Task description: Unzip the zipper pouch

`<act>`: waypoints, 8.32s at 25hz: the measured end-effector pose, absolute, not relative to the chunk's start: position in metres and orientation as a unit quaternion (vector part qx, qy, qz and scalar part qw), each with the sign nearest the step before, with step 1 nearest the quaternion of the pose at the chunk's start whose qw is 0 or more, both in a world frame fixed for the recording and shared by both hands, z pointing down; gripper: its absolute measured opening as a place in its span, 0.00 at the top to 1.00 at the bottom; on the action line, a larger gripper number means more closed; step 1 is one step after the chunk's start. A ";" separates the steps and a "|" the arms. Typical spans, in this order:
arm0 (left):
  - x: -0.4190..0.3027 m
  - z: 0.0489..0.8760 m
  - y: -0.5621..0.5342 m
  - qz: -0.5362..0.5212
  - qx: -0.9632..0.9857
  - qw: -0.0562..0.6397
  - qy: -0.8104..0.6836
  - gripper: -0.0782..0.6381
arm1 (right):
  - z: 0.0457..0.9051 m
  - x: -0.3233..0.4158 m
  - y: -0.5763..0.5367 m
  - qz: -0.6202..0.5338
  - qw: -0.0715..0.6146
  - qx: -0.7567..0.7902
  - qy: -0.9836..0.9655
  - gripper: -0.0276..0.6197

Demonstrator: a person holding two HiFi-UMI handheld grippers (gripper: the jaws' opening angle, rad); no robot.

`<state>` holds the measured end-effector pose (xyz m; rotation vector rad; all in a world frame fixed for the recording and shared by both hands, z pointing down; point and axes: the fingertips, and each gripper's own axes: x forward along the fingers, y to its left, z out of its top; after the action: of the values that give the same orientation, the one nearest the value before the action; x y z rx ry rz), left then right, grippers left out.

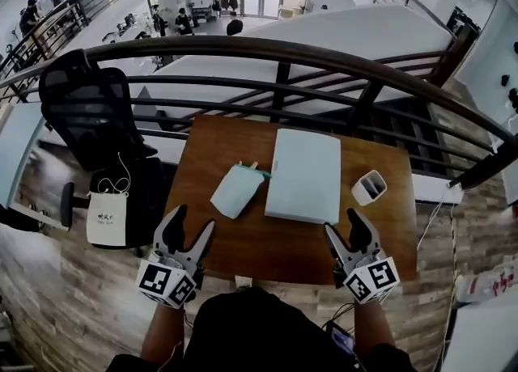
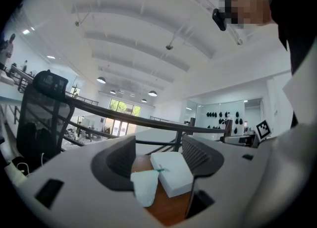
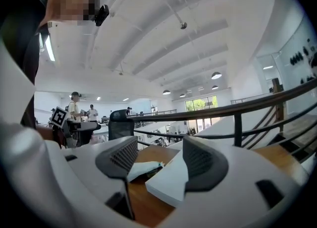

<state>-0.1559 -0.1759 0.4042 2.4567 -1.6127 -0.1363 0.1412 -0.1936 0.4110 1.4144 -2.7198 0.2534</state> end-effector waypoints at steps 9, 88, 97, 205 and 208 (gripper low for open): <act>-0.193 0.433 -0.180 -0.035 0.819 0.134 -0.557 0.47 | 0.481 0.070 -0.259 0.112 0.131 0.382 -0.908 0.56; -0.079 0.438 -0.260 -0.032 0.948 0.216 -0.230 0.54 | 0.439 -0.001 -0.243 -0.235 0.359 0.224 -0.875 0.92; -0.002 0.424 -0.254 -0.037 0.960 0.261 -0.090 0.54 | 0.419 0.039 -0.217 -0.235 0.353 0.255 -0.869 0.92; 0.064 0.439 -0.176 0.163 0.981 0.071 -0.075 0.83 | 0.424 0.051 -0.176 0.048 0.196 0.006 -0.979 0.89; 0.064 0.435 -0.177 0.163 0.982 0.062 -0.075 0.83 | 0.420 0.053 -0.178 0.056 0.172 0.020 -0.983 0.89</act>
<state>0.0641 -0.1766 0.4351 2.9673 -0.2275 0.4932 0.0532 -0.1781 0.4197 0.0560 -2.7899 0.1593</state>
